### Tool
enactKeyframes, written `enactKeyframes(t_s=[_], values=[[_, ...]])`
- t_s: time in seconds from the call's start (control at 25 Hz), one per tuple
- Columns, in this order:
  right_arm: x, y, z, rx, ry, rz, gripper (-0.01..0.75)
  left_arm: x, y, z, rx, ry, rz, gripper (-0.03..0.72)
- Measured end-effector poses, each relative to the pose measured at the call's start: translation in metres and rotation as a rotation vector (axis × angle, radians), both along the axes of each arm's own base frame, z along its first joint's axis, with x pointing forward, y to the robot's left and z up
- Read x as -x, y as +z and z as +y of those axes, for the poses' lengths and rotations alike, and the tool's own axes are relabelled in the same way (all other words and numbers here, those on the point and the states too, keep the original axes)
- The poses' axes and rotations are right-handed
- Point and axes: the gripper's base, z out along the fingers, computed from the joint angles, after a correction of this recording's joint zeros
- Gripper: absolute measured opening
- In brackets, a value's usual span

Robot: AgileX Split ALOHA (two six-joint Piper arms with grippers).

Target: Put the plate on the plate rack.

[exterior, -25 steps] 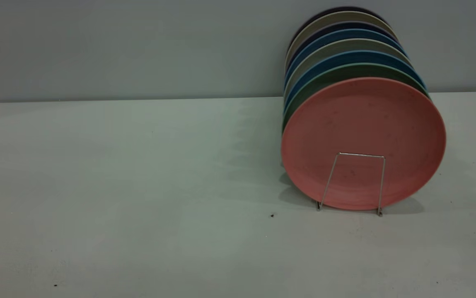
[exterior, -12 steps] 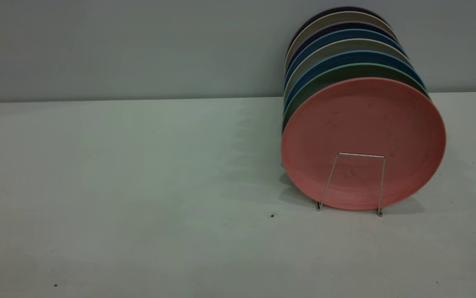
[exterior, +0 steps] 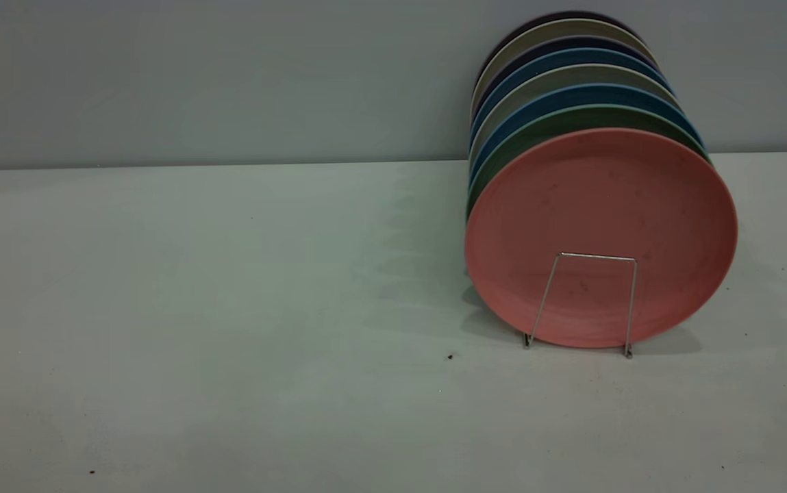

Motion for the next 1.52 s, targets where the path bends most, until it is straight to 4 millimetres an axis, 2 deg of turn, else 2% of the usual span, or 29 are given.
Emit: enactKeyframes(t_s=[0.32,1.0,1.2,1.52], values=[[0.001,0.000,0.000,-0.003,-0.001,-0.005,0.316,-0.005,-0.011,-0.005,0.022,-0.027,0.032,0.352],[0.001,0.000,0.000,-0.004,-0.003,-0.004,0.315,-0.006,-0.011,-0.005,0.021,-0.028,0.027,0.352],[0.001,0.000,0.000,-0.004,-0.111,-0.005,0.315,-0.006,-0.011,-0.005,0.021,0.000,0.026,0.352],[0.005,-0.001,0.001,-0.007,-0.351,-0.023,0.315,-0.004,-0.011,-0.009,0.024,0.228,0.023,0.352]])
